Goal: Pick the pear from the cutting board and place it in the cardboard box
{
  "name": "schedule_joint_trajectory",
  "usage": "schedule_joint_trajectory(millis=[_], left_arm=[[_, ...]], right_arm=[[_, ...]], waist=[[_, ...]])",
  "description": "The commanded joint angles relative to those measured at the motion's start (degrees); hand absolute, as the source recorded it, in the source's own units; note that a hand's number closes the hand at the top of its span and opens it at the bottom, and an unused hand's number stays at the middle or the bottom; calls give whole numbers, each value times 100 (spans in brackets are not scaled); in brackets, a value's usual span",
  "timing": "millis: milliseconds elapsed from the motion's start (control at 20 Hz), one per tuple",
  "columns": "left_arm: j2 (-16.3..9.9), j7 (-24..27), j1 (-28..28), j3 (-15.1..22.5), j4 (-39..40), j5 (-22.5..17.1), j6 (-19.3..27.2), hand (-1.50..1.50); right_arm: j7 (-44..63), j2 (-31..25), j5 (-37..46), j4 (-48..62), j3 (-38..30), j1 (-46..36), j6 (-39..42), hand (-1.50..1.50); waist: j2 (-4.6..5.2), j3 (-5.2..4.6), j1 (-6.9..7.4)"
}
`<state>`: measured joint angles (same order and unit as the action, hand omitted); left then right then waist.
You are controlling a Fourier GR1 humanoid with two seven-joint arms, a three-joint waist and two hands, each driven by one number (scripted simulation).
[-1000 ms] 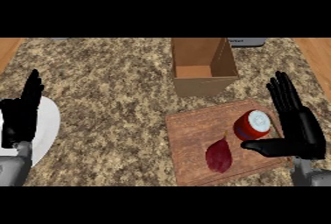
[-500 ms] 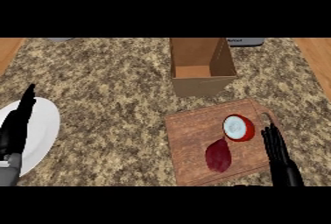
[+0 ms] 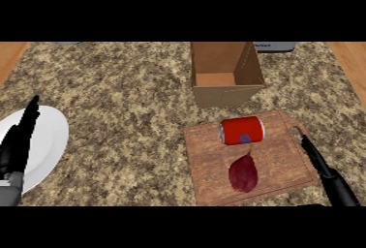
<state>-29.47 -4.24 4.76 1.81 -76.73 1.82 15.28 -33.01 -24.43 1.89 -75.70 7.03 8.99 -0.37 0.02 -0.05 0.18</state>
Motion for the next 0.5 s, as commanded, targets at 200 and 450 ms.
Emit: schedule_joint_trajectory(millis=[200,450], left_arm=[[-88,-117,-68,-114,-147,3,-187,0],[72,9,61,-221,47,101,-257,0]], right_arm=[[1678,-936,776,-443,515,-582,794,-150],[2570,-797,879,-881,774,-854,1406,-150]], waist=[[-8,-2,33],[-7,2,-23]])
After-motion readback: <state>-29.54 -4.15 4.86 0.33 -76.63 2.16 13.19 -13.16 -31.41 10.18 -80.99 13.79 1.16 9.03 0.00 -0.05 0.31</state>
